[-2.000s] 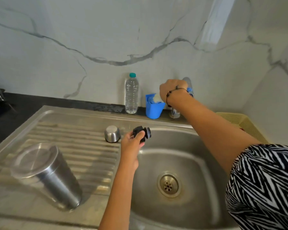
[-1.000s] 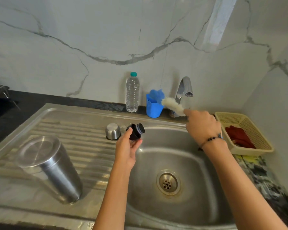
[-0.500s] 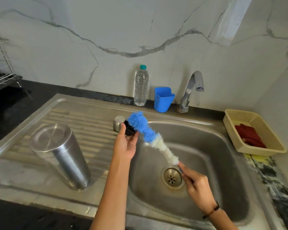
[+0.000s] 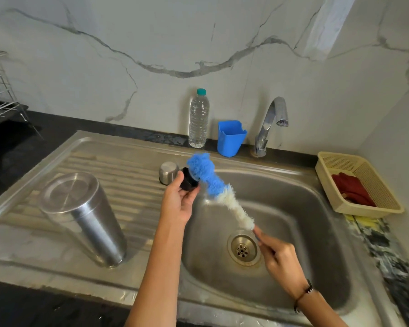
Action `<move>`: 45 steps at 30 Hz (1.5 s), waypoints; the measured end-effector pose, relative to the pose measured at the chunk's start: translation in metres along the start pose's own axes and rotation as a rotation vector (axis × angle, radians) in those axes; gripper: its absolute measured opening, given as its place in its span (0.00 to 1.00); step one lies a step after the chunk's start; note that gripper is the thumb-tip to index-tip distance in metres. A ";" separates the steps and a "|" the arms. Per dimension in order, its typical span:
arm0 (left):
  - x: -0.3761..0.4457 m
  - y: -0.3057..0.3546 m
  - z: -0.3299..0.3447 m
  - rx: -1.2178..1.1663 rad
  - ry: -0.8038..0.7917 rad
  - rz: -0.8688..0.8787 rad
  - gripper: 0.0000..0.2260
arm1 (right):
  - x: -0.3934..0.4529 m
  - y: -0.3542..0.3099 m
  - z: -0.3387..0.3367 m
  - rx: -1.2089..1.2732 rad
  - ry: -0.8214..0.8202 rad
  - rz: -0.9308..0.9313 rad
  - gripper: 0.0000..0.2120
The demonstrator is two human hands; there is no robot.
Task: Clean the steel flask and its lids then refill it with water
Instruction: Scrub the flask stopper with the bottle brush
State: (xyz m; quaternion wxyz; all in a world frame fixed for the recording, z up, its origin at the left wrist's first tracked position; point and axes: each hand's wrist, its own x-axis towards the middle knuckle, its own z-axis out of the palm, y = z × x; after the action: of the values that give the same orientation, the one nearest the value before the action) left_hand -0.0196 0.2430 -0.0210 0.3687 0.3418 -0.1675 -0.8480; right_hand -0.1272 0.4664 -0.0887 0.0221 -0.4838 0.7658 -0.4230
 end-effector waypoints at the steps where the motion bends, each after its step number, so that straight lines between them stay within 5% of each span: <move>1: -0.001 -0.002 0.003 0.003 -0.009 -0.003 0.11 | 0.004 -0.003 0.000 0.007 0.018 0.012 0.25; 7: 0.007 0.009 -0.004 -0.085 0.019 0.046 0.18 | -0.011 0.001 -0.004 -0.027 -0.004 0.012 0.27; 12: -0.001 -0.003 0.003 0.017 -0.015 0.000 0.07 | 0.002 -0.003 0.001 -0.024 0.039 0.061 0.23; 18: 0.008 0.006 -0.003 0.012 0.061 0.069 0.15 | 0.000 -0.001 -0.009 -0.048 0.067 0.068 0.24; 23: 0.006 0.001 0.000 0.146 0.143 0.201 0.02 | -0.001 -0.012 -0.013 -0.299 0.034 -0.047 0.29; 32: 0.011 -0.018 0.000 0.430 0.141 0.331 0.11 | 0.023 -0.042 -0.017 -0.645 -0.028 -0.037 0.38; 37: 0.017 -0.015 -0.013 0.348 0.229 0.352 0.15 | 0.005 -0.043 -0.023 -0.638 -0.069 -0.033 0.42; 45: 0.008 -0.025 -0.002 0.431 0.110 0.345 0.13 | 0.016 -0.051 -0.024 -0.594 -0.071 0.037 0.36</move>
State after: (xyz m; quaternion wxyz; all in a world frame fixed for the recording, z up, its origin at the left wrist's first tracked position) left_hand -0.0351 0.2543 -0.0392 0.4349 0.4243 -0.3795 -0.6977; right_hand -0.1094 0.4604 -0.0330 -0.0858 -0.4694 0.8636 -0.1627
